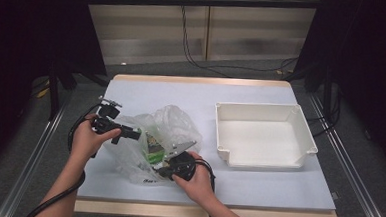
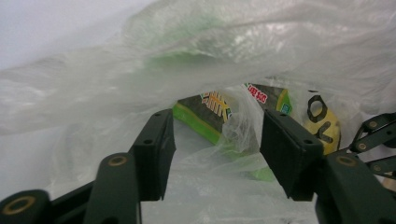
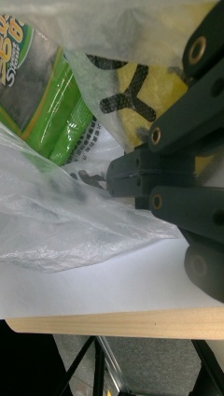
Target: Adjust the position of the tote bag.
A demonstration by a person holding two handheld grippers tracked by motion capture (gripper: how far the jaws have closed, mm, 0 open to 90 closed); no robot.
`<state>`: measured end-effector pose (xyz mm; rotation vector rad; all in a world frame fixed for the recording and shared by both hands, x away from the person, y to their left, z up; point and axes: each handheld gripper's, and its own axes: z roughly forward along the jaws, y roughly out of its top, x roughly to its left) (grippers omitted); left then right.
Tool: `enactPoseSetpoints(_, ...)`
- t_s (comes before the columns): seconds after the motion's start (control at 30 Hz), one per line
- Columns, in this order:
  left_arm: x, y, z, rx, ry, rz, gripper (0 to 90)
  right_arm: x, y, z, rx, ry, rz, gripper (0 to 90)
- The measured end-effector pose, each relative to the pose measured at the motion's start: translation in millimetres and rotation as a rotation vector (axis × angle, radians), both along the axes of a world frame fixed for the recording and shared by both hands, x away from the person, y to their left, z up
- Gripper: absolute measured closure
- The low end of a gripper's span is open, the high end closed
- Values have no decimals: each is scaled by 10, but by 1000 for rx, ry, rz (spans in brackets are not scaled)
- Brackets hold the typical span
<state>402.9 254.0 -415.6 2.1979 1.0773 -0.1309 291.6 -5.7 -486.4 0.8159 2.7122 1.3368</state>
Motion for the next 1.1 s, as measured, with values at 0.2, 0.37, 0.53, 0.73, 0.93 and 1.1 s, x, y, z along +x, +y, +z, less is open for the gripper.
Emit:
enactPoseSetpoints(0.2,-12,-91,-63,25,18,-10,385,2,28,1,-4,-2,-3,900)
enactPoseSetpoints(0.37,-11,-118,-118,61,35,3,502,-5,71,16,3,-2,-10,900)
enactPoseSetpoints(0.53,-10,-93,-176,161,76,2,850,-13,127,38,20,-9,-12,900)
enactPoseSetpoints(0.73,-5,2,-254,251,76,51,900,-18,126,20,28,-11,-18,900)
enactPoseSetpoints(0.93,14,180,-386,296,67,103,900,-35,59,-19,9,12,-24,900)
enactPoseSetpoints(1.1,-1,209,-388,278,63,118,900,-58,-13,-30,20,28,-32,900)
